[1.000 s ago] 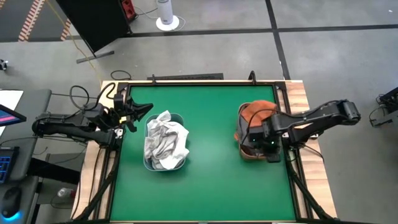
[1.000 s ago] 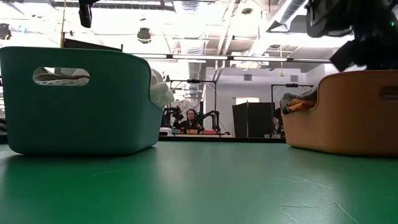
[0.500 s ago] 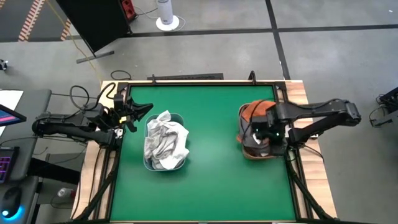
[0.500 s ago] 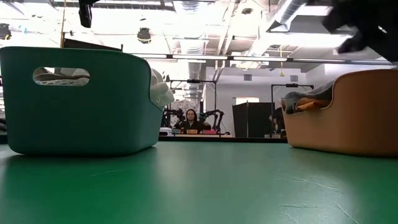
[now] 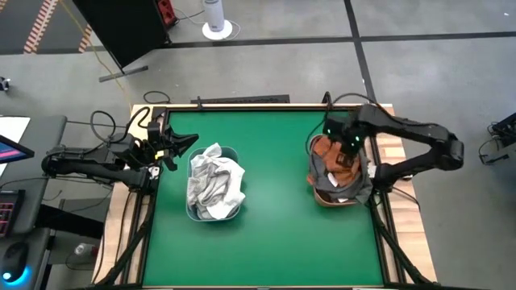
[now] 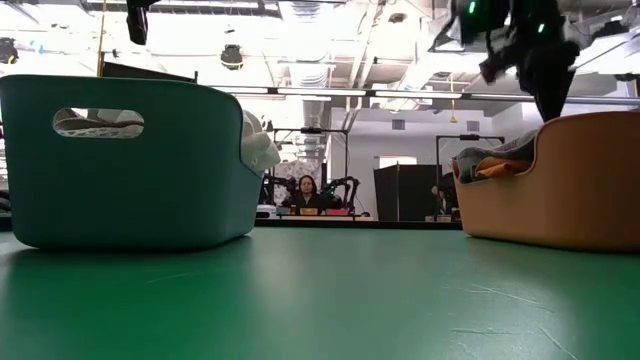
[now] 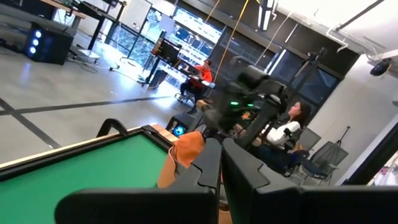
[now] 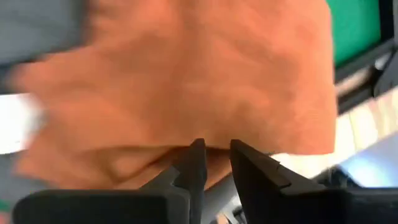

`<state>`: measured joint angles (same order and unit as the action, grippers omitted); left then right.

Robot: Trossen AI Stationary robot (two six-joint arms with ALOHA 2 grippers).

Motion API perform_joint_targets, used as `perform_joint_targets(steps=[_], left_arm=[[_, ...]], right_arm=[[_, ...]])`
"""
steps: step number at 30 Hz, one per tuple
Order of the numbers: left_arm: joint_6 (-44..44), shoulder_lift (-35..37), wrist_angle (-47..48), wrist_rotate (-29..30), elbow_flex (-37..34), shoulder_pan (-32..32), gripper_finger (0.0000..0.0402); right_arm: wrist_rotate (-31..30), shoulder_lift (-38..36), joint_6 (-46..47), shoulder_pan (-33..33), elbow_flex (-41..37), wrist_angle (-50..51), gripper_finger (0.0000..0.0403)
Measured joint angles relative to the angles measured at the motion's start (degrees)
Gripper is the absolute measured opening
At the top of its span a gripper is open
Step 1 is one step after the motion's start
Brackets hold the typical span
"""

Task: Sort towels by color in basket
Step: Put the orange towel into the orange bin

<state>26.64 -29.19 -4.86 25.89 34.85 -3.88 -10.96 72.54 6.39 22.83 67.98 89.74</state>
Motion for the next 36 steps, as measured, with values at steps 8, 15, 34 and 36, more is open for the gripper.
perform_joint_targets(steps=[8,15,34,36], left_arm=[[0.19,0.0,0.0,-2.04,0.0,0.0,0.0008],[0.19,0.01,0.0,-2.89,0.0,0.0,0.0008],[0.17,0.11,0.0,-2.89,0.0,0.0,0.0008],[0.17,0.13,0.0,-2.89,0.0,0.0,0.0008]], right_arm=[[0.68,8.6,-5.58,6.07,-9.85,-7.2,0.0091],[3.1,16.07,-5.97,1.26,-13.06,-16.0,0.0077],[6.71,11.91,-2.35,5.87,-4.94,-15.17,0.0077],[6.56,10.07,-3.18,6.33,-2.92,-12.67,0.0077]])
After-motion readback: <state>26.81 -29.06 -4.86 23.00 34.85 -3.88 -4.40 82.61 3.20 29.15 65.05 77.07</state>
